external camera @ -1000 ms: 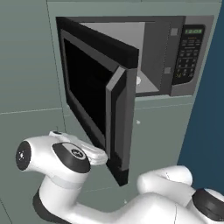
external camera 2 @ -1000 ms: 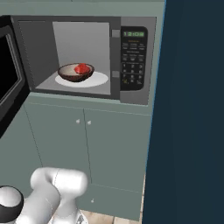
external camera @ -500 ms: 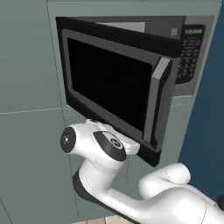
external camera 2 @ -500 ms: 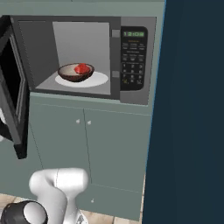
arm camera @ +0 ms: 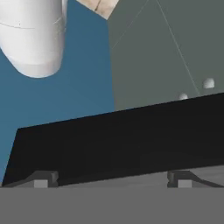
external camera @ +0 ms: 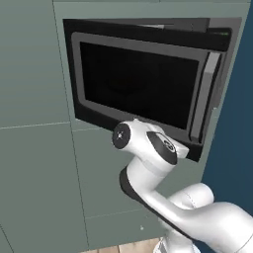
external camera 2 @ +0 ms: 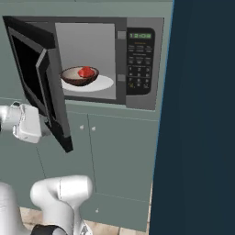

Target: Remove the kiwi from the bowl and place it on the small plate. Then place the bowl with only the steak in the microwave, close the door, and press the start button to microwave the steak.

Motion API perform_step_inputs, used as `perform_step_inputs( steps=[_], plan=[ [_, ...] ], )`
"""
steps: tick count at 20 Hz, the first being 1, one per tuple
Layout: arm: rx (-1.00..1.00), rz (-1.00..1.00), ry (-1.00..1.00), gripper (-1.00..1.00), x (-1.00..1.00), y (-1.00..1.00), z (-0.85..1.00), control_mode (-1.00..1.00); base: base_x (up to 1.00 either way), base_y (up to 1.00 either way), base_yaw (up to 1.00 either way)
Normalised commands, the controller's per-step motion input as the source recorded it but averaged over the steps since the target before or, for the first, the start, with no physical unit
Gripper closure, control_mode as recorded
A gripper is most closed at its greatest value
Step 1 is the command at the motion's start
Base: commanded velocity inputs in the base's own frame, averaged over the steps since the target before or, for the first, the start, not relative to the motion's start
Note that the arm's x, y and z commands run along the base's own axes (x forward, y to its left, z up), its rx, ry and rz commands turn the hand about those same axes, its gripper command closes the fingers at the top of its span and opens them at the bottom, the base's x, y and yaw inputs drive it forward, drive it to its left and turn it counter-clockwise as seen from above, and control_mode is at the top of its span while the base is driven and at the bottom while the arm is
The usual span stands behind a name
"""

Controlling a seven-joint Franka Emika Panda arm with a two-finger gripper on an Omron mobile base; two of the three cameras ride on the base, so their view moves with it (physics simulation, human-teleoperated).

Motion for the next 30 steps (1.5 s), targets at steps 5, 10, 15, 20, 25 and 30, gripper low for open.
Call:
perform_step_inputs(
  steps=[5, 10, 15, 20, 25, 30],
  plan=[
    [0.05, -0.03, -0.08, -1.0, 0.51, -0.81, 0.16, -1.0, 0.0, 0.0, 0.0],
    [0.03, 0.0, -0.13, -1.0, 0.64, -0.49, 0.26, -1.0, 0.0, 0.0, 0.0],
    [0.01, 0.0, -0.12, -1.0, 0.83, -0.08, 0.34, -1.0, 0.0, 0.0, 0.0],
    [0.0, 0.0, -0.06, -1.0, 0.91, 0.0, 0.19, -1.0, 0.0, 0.0, 0.0],
    [0.02, 0.02, 0.0, -1.0, 0.98, 0.0, 0.03, -1.0, 0.0, 0.0, 0.0],
    [0.03, 0.02, 0.0, -1.0, 0.84, 0.0, 0.0, -1.0, 0.0, 0.0, 0.0]
  ],
)
